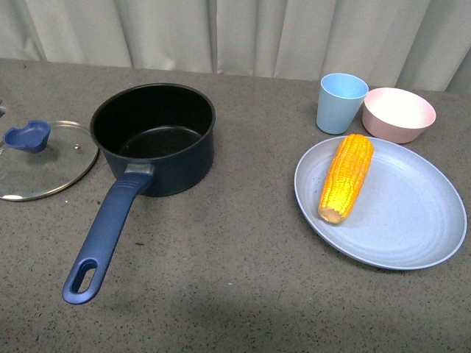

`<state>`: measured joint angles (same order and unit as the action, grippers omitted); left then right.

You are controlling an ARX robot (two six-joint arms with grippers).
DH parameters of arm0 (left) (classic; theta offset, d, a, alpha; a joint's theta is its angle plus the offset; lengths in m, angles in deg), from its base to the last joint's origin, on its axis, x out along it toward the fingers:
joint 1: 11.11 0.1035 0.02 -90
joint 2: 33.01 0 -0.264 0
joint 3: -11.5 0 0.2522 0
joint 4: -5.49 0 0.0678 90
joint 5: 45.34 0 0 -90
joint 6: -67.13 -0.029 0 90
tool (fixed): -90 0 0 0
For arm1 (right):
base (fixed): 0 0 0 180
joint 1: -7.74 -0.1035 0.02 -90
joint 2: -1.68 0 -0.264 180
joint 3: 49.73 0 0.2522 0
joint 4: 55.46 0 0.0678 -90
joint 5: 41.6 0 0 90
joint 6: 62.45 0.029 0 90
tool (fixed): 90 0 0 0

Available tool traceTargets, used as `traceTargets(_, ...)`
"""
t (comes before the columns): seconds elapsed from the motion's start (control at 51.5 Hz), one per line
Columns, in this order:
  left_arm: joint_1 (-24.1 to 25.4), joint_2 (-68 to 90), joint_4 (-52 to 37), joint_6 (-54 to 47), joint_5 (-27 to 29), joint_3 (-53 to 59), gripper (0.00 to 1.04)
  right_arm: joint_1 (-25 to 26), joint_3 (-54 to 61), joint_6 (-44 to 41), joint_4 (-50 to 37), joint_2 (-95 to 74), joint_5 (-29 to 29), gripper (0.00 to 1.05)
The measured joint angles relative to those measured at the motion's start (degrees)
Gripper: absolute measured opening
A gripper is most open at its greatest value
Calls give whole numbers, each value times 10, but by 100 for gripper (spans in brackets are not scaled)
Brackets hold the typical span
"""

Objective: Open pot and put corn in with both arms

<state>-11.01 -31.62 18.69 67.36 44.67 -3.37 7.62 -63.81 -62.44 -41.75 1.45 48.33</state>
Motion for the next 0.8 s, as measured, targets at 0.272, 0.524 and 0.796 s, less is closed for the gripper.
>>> traceTargets(0.272,0,-11,4,0,0,0,4,0,0,0,0,0,0,95)
traceTargets(0.524,0,-11,4,0,0,0,35,0,0,0,0,0,0,95)
traceTargets(0.796,0,-11,4,0,0,0,78,0,0,0,0,0,0,95)
